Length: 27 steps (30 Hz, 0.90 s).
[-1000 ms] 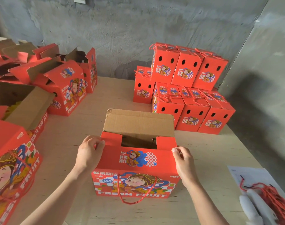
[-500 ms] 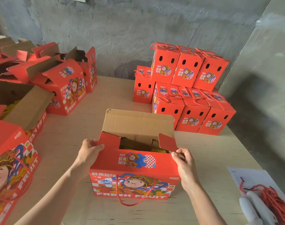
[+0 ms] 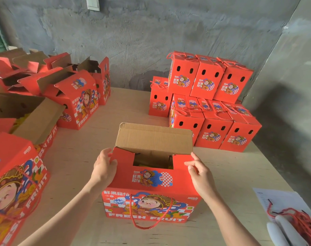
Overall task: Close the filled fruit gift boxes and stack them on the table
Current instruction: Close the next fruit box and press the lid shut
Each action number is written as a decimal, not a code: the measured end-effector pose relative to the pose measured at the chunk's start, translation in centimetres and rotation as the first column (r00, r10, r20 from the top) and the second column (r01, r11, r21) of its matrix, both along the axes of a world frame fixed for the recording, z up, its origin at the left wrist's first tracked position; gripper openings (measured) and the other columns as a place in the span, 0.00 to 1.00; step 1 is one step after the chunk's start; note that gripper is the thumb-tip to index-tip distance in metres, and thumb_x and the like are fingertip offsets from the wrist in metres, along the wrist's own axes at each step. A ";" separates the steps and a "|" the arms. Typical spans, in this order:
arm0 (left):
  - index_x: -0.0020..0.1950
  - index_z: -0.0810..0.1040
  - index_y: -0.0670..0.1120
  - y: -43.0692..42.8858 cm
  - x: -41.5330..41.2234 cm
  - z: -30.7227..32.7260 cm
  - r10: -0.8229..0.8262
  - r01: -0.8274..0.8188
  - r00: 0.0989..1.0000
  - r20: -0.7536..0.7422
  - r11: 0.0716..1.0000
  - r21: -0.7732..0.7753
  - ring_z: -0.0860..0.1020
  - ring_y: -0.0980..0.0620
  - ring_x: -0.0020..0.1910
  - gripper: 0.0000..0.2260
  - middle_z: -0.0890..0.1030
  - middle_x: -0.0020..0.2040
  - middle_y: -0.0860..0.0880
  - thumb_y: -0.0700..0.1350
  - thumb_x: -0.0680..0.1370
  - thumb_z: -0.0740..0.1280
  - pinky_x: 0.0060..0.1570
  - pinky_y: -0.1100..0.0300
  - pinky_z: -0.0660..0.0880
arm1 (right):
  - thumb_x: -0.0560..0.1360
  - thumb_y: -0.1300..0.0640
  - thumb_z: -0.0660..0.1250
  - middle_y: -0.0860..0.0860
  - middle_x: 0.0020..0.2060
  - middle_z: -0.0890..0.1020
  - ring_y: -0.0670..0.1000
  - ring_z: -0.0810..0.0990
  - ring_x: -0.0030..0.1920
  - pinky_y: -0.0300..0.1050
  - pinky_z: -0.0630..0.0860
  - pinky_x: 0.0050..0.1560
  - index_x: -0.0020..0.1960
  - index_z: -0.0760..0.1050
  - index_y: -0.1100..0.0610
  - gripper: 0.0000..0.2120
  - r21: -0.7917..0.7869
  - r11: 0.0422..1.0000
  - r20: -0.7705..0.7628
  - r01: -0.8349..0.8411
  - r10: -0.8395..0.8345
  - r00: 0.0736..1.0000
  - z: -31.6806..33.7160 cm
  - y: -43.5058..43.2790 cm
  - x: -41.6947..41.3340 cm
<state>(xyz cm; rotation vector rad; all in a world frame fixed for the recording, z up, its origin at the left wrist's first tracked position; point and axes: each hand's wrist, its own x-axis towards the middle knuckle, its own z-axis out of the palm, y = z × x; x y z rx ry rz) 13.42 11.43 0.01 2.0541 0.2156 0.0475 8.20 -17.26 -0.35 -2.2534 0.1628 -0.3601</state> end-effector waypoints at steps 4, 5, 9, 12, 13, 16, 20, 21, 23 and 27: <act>0.73 0.60 0.45 -0.1 0.1 -0.1 -0.038 0.037 0.999 0.010 0.997 0.062 0.69 0.42 0.66 0.21 0.68 0.69 0.41 0.38 0.80 0.56 0.62 0.45 0.70 | 0.77 0.69 0.59 0.51 0.76 0.54 0.48 0.55 0.75 0.27 0.63 0.59 0.64 0.68 0.55 0.18 0.056 0.998 -0.055 -0.013 0.016 0.998 0.6 0.2 0.8; 0.73 0.59 0.45 -0.1 0.1 -0.1 -0.044 0.043 0.999 0.007 0.997 0.062 0.69 0.42 0.66 0.21 0.68 0.70 0.42 0.38 0.80 0.56 0.62 0.45 0.70 | 0.76 0.70 0.58 0.50 0.77 0.49 0.48 0.53 0.75 0.26 0.65 0.55 0.70 0.62 0.53 0.25 0.099 0.995 -0.089 -0.025 0.034 0.995 0.8 0.2 1.1; 0.76 0.54 0.46 -0.1 0.2 -0.1 -0.058 0.057 0.998 0.012 0.997 0.050 0.66 0.43 0.68 0.24 0.65 0.73 0.44 0.37 0.80 0.55 0.64 0.45 0.68 | 0.75 0.73 0.57 0.48 0.76 0.53 0.48 0.68 0.65 0.29 0.71 0.43 0.77 0.41 0.51 0.40 0.266 0.964 -0.187 -0.006 0.057 0.981 1.5 0.2 2.0; 0.77 0.49 0.47 0.0 0.1 -0.2 -0.069 0.068 0.997 0.024 0.997 0.040 0.64 0.42 0.70 0.27 0.63 0.74 0.45 0.37 0.80 0.55 0.65 0.42 0.67 | 0.73 0.74 0.59 0.52 0.74 0.60 0.50 0.68 0.66 0.28 0.69 0.48 0.78 0.44 0.54 0.41 0.301 0.954 -0.117 0.014 0.022 0.993 0.9 0.1 2.1; 0.77 0.48 0.47 0.0 0.1 -0.3 -0.068 0.066 0.997 0.028 0.997 0.051 0.65 0.40 0.70 0.28 0.63 0.74 0.44 0.37 0.80 0.55 0.65 0.42 0.67 | 0.73 0.75 0.60 0.54 0.72 0.63 0.53 0.73 0.60 0.31 0.70 0.48 0.77 0.47 0.54 0.40 0.331 0.943 -0.080 0.009 0.018 0.997 0.8 0.0 2.0; 0.78 0.45 0.48 0.0 -0.2 -0.1 -0.056 0.051 0.996 0.067 0.996 0.074 0.67 0.38 0.67 0.30 0.66 0.73 0.43 0.37 0.80 0.56 0.64 0.42 0.67 | 0.69 0.77 0.61 0.54 0.63 0.72 0.50 0.73 0.43 0.35 0.70 0.39 0.68 0.66 0.52 0.33 0.344 0.939 -0.011 -0.007 0.012 1.000 0.6 0.0 1.9; 0.78 0.50 0.48 0.1 -0.8 0.3 -0.133 0.094 0.954 0.268 0.983 0.155 0.67 0.41 0.68 0.34 0.69 0.69 0.43 0.31 0.75 0.59 0.66 0.45 0.64 | 0.69 0.75 0.64 0.48 0.63 0.72 0.49 0.71 0.61 0.39 0.67 0.58 0.60 0.72 0.54 0.25 0.251 0.967 -0.005 -0.039 0.042 0.999 0.5 -0.3 1.3; 0.77 0.54 0.48 0.1 -0.9 0.4 -0.165 0.109 0.942 0.292 0.974 0.199 0.66 0.43 0.69 0.34 0.68 0.70 0.44 0.30 0.74 0.60 0.68 0.47 0.63 | 0.70 0.74 0.66 0.46 0.64 0.71 0.46 0.69 0.64 0.36 0.64 0.61 0.62 0.71 0.54 0.25 0.233 0.970 -0.014 -0.069 0.074 0.997 0.5 -0.5 1.1; 0.74 0.62 0.48 0.1 -0.9 0.5 -0.226 0.146 0.931 0.288 0.950 0.275 0.64 0.43 0.70 0.31 0.67 0.71 0.45 0.34 0.73 0.64 0.69 0.48 0.61 | 0.71 0.68 0.70 0.44 0.67 0.67 0.41 0.64 0.67 0.34 0.59 0.64 0.66 0.69 0.54 0.26 0.198 0.967 -0.056 -0.157 0.171 0.984 0.7 -1.2 0.6; 0.72 0.66 0.47 0.2 -1.2 0.8 -0.278 0.227 0.943 0.184 0.940 0.255 0.64 0.47 0.69 0.34 0.63 0.72 0.47 0.55 0.67 0.66 0.65 0.50 0.67 | 0.72 0.57 0.71 0.39 0.70 0.59 0.37 0.55 0.70 0.37 0.54 0.68 0.70 0.63 0.48 0.30 0.239 0.924 -0.181 -0.300 0.346 0.921 1.6 -2.6 0.4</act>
